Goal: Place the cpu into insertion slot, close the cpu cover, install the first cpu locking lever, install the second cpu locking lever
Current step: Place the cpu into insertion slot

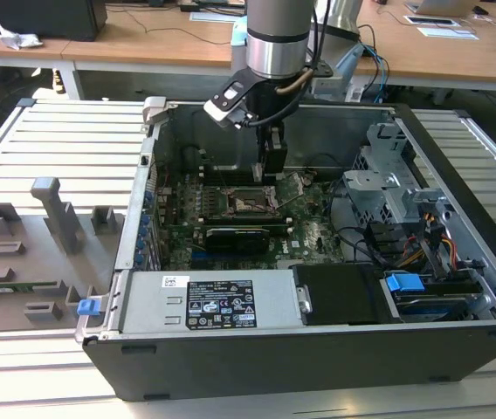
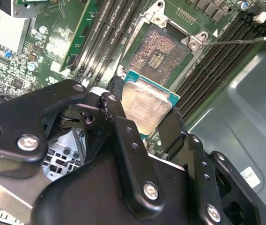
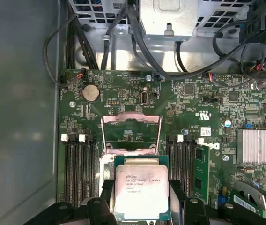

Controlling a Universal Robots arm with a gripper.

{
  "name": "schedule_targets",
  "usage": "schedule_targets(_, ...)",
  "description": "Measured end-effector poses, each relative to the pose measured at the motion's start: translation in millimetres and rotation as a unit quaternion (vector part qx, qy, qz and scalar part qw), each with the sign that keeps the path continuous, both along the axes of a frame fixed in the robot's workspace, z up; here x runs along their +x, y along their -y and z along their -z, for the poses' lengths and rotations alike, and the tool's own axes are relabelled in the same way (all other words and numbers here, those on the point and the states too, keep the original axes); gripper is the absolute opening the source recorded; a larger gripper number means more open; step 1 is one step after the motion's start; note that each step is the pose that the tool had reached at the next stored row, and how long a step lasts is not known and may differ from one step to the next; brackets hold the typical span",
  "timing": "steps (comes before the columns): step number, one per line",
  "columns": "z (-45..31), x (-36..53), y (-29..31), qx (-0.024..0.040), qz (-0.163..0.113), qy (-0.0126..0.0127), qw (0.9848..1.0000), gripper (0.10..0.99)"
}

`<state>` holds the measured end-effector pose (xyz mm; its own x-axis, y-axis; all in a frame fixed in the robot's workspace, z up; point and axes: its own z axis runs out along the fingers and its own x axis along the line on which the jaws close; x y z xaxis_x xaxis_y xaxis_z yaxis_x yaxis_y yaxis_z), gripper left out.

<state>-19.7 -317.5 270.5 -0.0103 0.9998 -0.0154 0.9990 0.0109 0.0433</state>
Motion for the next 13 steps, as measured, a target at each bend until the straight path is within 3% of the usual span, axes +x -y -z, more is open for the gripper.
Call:
schedule_targets(4,0.3,-3.2,-0.7,0.0000,0.000,0.0000,1.0000,0.545)
schedule_targets(9,0.8,-26.6,-1.2,0.0001,0.000,0.0001,1.0000,0.545)
schedule_targets(13,1.3,-32.2,-2.1,0.0000,0.000,0.0000,1.0000,0.545)
